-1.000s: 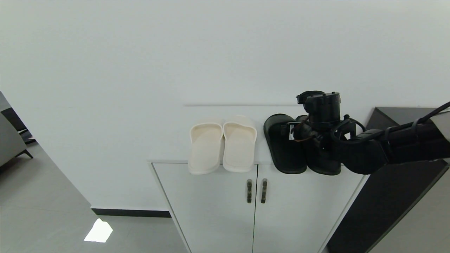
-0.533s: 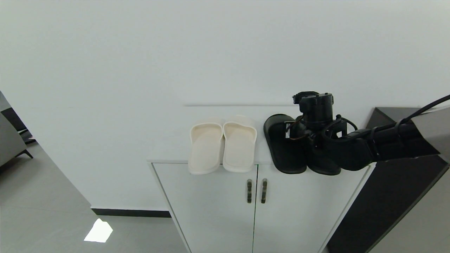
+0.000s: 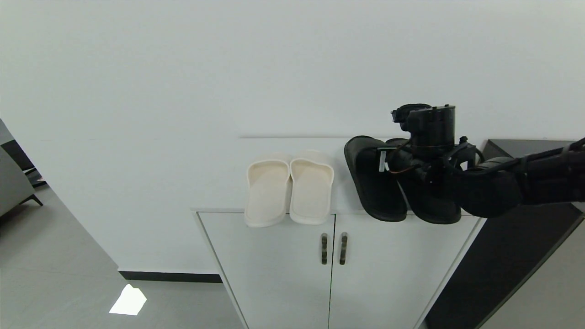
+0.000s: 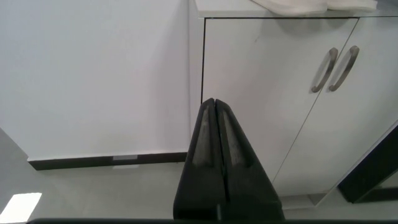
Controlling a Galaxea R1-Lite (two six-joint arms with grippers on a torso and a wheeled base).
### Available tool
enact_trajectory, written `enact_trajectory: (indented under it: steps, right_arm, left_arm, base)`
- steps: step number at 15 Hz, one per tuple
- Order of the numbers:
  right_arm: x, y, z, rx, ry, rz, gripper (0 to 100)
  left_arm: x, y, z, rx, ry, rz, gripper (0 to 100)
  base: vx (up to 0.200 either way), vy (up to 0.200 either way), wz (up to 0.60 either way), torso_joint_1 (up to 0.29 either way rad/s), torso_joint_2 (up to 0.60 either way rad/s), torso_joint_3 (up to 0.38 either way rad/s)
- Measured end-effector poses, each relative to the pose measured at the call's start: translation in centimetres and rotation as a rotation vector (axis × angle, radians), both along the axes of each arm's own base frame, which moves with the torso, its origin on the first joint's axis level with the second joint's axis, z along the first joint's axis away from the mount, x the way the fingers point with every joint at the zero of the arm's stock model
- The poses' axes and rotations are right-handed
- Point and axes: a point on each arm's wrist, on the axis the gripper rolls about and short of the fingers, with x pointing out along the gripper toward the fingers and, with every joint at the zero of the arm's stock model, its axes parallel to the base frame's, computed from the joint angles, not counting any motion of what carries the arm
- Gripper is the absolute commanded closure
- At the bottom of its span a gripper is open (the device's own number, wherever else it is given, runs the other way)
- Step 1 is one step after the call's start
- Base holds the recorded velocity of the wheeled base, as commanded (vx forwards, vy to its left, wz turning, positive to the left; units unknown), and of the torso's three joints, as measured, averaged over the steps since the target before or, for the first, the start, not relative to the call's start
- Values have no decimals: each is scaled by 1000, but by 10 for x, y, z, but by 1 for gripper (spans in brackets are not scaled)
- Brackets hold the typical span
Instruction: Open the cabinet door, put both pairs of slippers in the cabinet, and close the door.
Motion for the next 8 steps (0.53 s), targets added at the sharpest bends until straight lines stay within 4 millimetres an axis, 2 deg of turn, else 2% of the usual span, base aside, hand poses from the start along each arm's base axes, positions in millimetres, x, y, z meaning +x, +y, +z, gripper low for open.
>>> enact_trajectory:
  steps: [4, 8]
  right_arm:
    - [-62, -19, 17, 37, 24, 226, 100]
    - [-137, -48, 5, 91, 120, 558, 100]
  left_arm:
    - [0, 0, 0, 0, 0, 0, 100]
    - [0, 0, 0, 3, 0, 0, 100]
  base:
    - [0, 0, 0, 0, 0, 0]
    - [0, 0, 0, 0, 0, 0]
